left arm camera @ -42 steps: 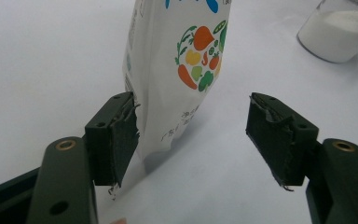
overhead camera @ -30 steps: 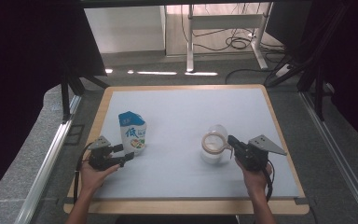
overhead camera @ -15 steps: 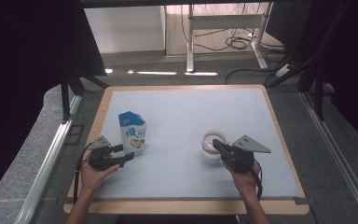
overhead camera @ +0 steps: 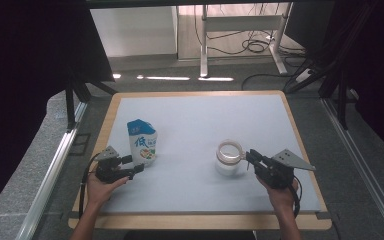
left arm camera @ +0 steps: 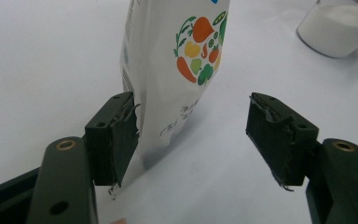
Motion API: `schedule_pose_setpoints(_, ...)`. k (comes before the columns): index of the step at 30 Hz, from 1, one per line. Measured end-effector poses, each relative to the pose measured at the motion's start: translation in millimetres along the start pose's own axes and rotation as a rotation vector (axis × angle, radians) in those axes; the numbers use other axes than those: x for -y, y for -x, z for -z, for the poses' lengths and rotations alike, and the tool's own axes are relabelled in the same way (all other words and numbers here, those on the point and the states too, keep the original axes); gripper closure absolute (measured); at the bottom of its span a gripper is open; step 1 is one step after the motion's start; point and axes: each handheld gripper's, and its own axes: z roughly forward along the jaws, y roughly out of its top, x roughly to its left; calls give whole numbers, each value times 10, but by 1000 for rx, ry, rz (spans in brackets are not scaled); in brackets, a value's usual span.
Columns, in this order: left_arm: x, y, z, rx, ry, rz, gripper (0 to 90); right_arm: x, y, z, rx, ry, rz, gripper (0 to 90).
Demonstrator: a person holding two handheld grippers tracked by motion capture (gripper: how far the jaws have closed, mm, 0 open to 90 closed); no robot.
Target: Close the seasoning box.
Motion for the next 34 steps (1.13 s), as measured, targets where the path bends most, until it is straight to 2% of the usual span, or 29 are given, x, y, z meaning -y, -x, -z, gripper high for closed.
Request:
schedule_pose_setpoints(7,8,-6,-13,0,-5,1,332,115,221,99,29,-28,-10,637)
schedule_pose_setpoints(13,19,-3,-35,2,-15,-3,331,283,413,115,60,-85,-27,538)
schedule_pose_setpoints(17,23,-3,-39,2,-18,-1,330,402,515,96,72,-123,-42,506)
schedule_pose_setpoints(22,28,-4,-42,1,-21,2,330,476,570,79,85,-146,-57,496)
schedule_pose_setpoints(34,29,-1,-45,-1,-23,-1,328,472,554,73,87,-147,-46,477)
